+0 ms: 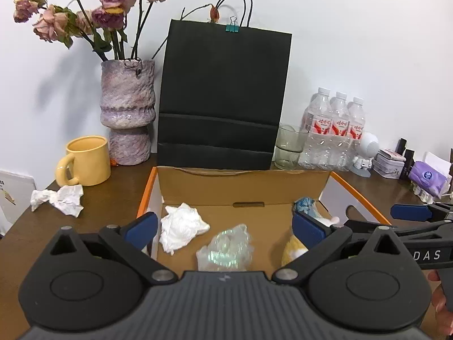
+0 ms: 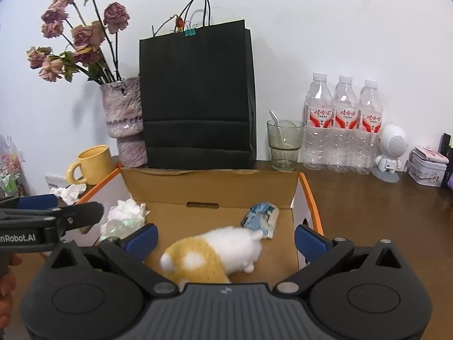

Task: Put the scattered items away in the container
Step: 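Carry tissue and packet into the box and open both grippers, then grasp the small wrapped packet with the left gripper while the right grasps the purple pouch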

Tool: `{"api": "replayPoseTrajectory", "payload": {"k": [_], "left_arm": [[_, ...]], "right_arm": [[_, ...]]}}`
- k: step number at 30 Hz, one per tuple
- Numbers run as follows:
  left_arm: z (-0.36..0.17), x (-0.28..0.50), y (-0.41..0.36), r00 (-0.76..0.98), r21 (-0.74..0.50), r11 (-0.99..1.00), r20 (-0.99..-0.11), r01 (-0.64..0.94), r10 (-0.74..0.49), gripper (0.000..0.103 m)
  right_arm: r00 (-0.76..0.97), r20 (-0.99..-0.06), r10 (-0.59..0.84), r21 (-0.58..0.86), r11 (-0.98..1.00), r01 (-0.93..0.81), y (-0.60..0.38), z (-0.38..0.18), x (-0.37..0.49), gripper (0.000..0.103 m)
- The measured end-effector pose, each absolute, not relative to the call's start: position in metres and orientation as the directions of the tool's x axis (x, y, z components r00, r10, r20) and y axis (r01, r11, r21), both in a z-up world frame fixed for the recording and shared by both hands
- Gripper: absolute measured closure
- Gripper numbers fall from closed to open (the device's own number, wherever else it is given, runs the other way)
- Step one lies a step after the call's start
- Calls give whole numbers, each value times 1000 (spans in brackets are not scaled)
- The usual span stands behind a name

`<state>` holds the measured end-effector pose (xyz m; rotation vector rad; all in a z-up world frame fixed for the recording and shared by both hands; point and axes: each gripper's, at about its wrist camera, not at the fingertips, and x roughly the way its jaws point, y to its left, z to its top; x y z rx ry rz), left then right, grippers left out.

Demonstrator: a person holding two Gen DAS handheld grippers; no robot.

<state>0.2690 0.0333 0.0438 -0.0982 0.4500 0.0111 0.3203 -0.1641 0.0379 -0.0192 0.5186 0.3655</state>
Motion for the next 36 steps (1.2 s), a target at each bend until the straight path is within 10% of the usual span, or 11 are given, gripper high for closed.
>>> {"api": "replayPoseTrajectory", "payload": {"k": [36], "left_arm": [[-15, 103, 38, 788, -24, 999, -615, 22, -32, 0]], "right_arm": [[752, -567, 336, 52, 926, -374, -183, -10, 146, 0]]}}
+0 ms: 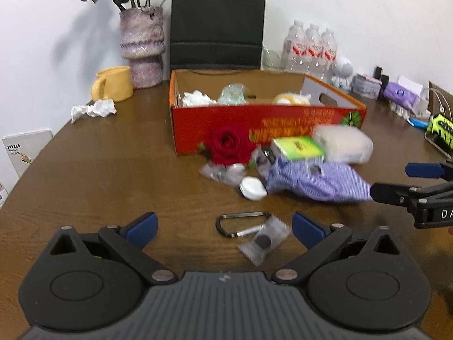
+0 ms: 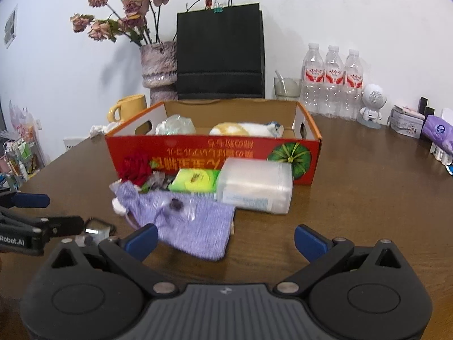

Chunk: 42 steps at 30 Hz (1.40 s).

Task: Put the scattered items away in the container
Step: 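Grasp the small wrapped packet with the left gripper while the right grasps the purple pouch, then lift both items over the box and release them inside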

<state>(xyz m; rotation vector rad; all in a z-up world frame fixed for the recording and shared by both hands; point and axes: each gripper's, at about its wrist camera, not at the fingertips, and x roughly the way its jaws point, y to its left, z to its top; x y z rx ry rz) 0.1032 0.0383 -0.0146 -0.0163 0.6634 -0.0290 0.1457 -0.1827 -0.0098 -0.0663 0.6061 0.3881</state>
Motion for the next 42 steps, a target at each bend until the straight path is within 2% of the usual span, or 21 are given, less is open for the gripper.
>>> {"api": "replayPoseTrajectory", "payload": {"k": [4, 8, 10, 13, 15, 16, 18, 20, 22, 23, 25, 29, 38, 42], "left_arm": [[-24, 108, 32, 774, -19, 999, -632, 47, -48, 4], [-33, 113, 25, 760, 15, 998, -649, 67, -41, 19], [-35, 114, 24, 762, 21, 998, -647, 64, -35, 21], [-34, 114, 23, 769, 27, 996, -637, 80, -45, 37], [-33, 114, 21, 773, 25, 995, -631, 101, -62, 57], [-32, 114, 20, 773, 25, 994, -631, 106, -66, 61], [-32, 114, 18, 774, 26, 993, -629, 115, -73, 78], [-32, 114, 18, 775, 22, 992, -627, 121, -81, 83], [-32, 114, 17, 777, 21, 993, -624, 120, -80, 84], [-33, 114, 18, 778, 19, 993, -623, 119, -81, 84], [-32, 114, 20, 779, 8, 993, -621, 114, -84, 86], [-27, 112, 24, 788, -20, 994, -608, 103, -94, 91], [1, 110, 27, 838, -66, 994, -534, 88, -110, 95], [9, 112, 27, 850, -75, 993, -513, 91, -117, 95]], "right_arm": [[742, -577, 340, 33, 918, -395, -175, -17, 144, 1], [734, -586, 344, 3, 906, -423, -166, -21, 143, 3], [731, -588, 346, -10, 901, -434, -162, -22, 143, 4], [728, -588, 354, -26, 891, -454, -156, -22, 144, 9], [727, -583, 363, -44, 879, -474, -149, -21, 145, 14], [730, -575, 369, -60, 871, -487, -145, -21, 146, 15], [731, -574, 370, -89, 859, -504, -137, -23, 150, 18], [712, -594, 374, -94, 847, -523, -130, -27, 156, 37], [678, -619, 397, -66, 834, -548, -127, -30, 161, 81], [668, -621, 410, -46, 831, -554, -128, -29, 162, 92], [681, -601, 418, -33, 838, -544, -131, -26, 159, 100], [708, -536, 459, 34, 850, -525, -145, -12, 152, 101], [696, -410, 589, 315, 808, -498, -188, 30, 172, 101], [709, -387, 590, 329, 807, -491, -193, 36, 174, 101]]}}
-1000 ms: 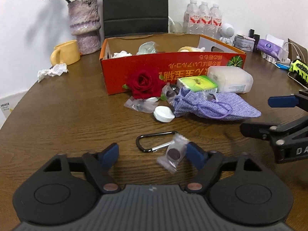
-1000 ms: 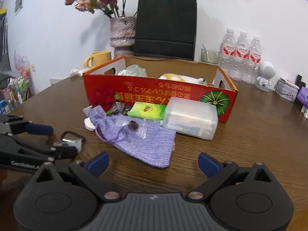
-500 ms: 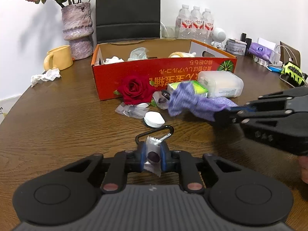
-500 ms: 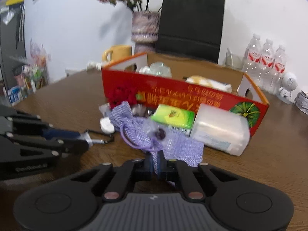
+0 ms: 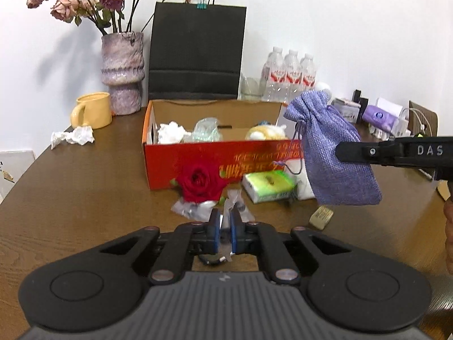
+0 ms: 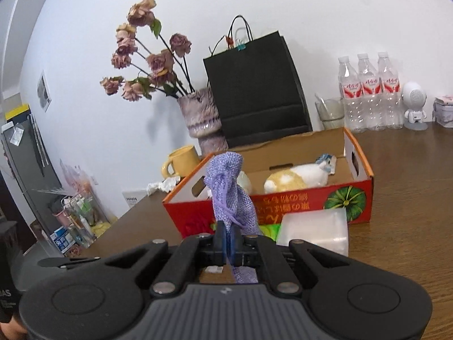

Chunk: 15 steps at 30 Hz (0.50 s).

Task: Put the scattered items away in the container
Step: 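Lift both items over the box and release them inside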

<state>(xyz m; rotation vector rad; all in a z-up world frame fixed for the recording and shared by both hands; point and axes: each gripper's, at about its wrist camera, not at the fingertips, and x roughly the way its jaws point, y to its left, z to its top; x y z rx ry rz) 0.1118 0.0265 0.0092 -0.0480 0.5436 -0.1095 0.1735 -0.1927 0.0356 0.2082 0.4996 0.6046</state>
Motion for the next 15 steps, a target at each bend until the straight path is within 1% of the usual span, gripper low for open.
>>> {"api": "replayPoseTrajectory", "payload": {"k": [6, 15], "left_arm": [[20, 115, 26, 867, -76, 992, -484, 97, -122, 95], [45, 132, 25, 903, -77, 991, -409, 109, -131, 96]], "right_arm": [[722, -372, 584, 318, 810, -492, -192, 40, 173, 101], [767, -298, 568, 278, 820, -500, -190, 70, 187, 101]]}}
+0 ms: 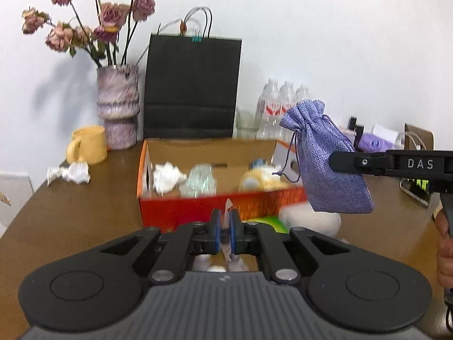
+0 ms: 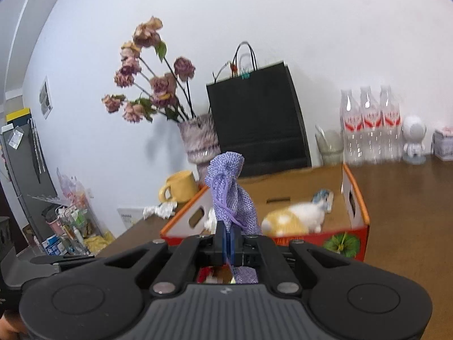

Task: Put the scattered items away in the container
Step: 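Lift both items over the box and release them inside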

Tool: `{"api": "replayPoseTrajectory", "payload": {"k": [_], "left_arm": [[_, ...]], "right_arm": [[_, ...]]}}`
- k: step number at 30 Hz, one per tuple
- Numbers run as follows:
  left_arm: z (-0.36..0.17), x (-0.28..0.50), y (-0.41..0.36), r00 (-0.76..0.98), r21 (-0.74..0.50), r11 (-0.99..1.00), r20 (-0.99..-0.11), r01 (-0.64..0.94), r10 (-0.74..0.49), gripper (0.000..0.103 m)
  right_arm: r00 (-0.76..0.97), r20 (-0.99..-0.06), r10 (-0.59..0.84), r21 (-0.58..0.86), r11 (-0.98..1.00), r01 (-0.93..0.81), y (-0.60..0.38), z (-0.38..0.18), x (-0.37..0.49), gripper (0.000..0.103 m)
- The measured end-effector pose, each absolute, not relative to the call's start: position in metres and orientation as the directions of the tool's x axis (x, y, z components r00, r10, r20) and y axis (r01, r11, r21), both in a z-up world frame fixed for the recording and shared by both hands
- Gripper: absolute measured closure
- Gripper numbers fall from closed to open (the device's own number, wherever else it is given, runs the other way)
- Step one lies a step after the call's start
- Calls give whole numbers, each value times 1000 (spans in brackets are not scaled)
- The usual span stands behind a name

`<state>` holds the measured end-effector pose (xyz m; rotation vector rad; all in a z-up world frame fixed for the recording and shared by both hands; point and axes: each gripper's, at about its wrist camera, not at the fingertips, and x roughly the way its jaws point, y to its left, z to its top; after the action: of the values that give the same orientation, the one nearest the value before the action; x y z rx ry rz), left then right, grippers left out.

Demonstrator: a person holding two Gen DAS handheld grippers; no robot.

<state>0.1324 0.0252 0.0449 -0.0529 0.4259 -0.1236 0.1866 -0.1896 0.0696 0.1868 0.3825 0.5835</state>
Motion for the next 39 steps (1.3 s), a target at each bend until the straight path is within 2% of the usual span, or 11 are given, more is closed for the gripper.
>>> {"api": "replayPoseTrajectory", "payload": {"k": [8, 19, 20, 21, 22, 23, 24, 25, 26, 32, 39], "left_arm": [[66, 185, 25, 929, -116, 988, -343, 102, -136, 96], [31, 293, 38, 894, -169, 984, -432, 53, -122, 96], [27, 299, 39, 887, -171, 984, -447, 43, -116, 88], [25, 302, 40, 883, -169, 985, -458, 30, -106, 66], [22, 304, 40, 881, -165, 986, -465, 16, -92, 48], [22, 303, 41, 885, -161, 987, -460, 0, -76, 19], [23, 302, 42, 890, -154, 988, -453, -15, -57, 7], [25, 300, 42, 896, -135, 990, -444, -34, -30, 4], [26, 298, 41, 900, -118, 992, -436, -44, -12, 0], [30, 297, 41, 885, -122, 991, -465, -52, -10, 0], [30, 297, 38, 886, -115, 992, -463, -47, -12, 0]], "right_arm": [[810, -291, 510, 236, 858, -455, -178, 79, 238, 101], [784, -429, 448, 164, 892, -420, -161, 32, 327, 99], [777, -444, 446, 164, 893, -418, -161, 29, 332, 95], [775, -458, 436, 160, 898, -411, -160, 28, 336, 87], [770, -467, 434, 157, 898, -411, -160, 27, 338, 63], [766, -476, 432, 153, 898, -412, -159, 27, 340, 47], [764, -482, 429, 143, 899, -414, -158, 27, 341, 15], [765, -486, 422, 125, 900, -417, -157, 27, 340, 3], [769, -491, 409, 99, 903, -418, -155, 27, 339, 5], [757, -540, 369, 86, 918, -387, -155, 28, 340, 3], [761, -539, 361, 76, 921, -383, -155, 30, 337, 0]]}}
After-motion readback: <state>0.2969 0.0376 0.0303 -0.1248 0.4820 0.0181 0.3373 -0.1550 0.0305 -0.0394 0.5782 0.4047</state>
